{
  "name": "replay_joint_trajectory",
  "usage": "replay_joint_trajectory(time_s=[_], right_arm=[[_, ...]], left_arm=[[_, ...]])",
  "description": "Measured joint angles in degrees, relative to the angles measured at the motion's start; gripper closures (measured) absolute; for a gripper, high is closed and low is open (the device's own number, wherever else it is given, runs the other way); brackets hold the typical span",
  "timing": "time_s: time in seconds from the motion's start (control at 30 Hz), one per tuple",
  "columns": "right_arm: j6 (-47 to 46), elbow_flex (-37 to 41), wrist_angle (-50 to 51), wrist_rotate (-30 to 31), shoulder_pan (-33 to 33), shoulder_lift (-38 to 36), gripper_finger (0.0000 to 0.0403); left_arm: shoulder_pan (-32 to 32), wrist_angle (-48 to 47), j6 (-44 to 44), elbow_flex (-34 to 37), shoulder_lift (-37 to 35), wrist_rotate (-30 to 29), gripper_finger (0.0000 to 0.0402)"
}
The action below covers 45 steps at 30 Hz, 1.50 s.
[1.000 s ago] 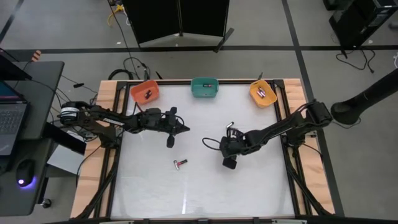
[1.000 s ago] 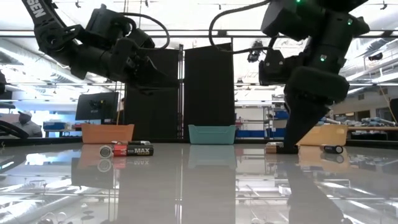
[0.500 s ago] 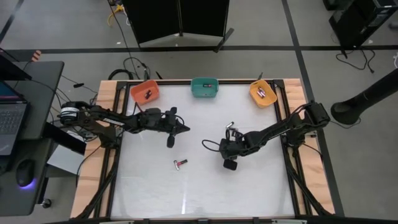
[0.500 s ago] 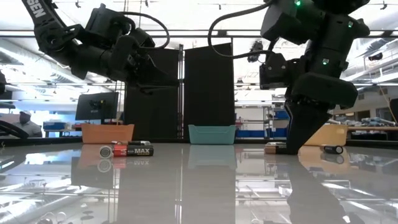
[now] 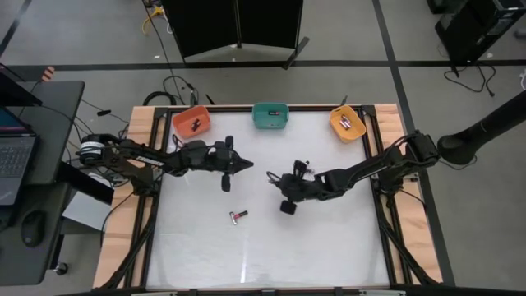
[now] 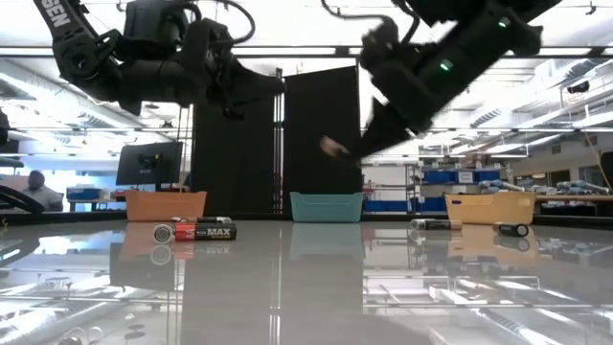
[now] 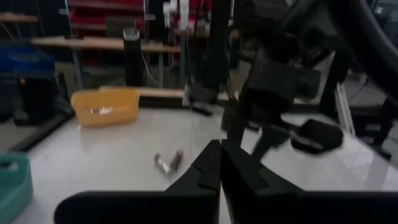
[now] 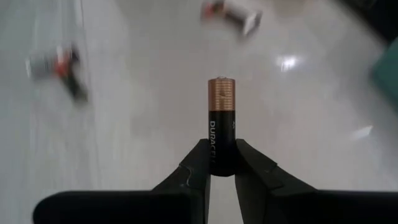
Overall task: Sort batteries
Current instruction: Put the brown battery into the orange bin
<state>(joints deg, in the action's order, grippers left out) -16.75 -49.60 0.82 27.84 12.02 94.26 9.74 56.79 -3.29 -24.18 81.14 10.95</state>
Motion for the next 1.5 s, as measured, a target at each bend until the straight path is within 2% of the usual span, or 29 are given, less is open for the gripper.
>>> replay_joint_trajectory(time_s=[0.13,0.27,0.43,0.6,0.77,0.9,1.23,1.33,1.5], right_arm=[[6.1,0.0,-11.5,2.9,-1.1,0.0,0.0345],[13.1,-0.1,-22.6,3.2,-1.6,-0.1,0.0345],[20.3,-0.1,-33.8,3.2,-1.6,-0.1,0.0345],[27.3,-0.1,-42.5,3.1,-1.0,-0.1,0.0345],[30.7,-0.1,-48.0,1.0,-0.9,-0.2,0.0345],[30.9,-0.1,-48.8,0.9,-1.3,-0.2,0.0345],[30.9,-0.1,-48.8,0.6,-1.7,-0.2,0.0345],[30.9,-0.1,-48.7,0.5,-1.7,-0.2,0.0345],[30.9,-0.1,-48.6,-1.5,-1.7,-0.2,0.0345]], left_arm=[[0.0,1.8,0.0,0.0,0.0,1.3,0.0385],[0.1,4.0,-0.2,0.1,0.0,2.4,0.0385],[1.6,12.1,-3.3,0.1,0.0,9.2,0.0392],[3.4,18.0,-7.8,0.1,0.0,14.6,0.0394],[3.1,21.0,-8.9,0.1,0.0,17.5,0.0374],[1.5,22.4,-8.9,0.1,0.0,16.6,0.034],[-1.8,21.6,-1.8,0.1,0.0,7.7,0.0231],[-2.0,21.5,-1.5,0.0,0.0,6.7,0.0216],[-2.0,21.1,-1.5,-0.6,0.0,6.6,0.0214]])
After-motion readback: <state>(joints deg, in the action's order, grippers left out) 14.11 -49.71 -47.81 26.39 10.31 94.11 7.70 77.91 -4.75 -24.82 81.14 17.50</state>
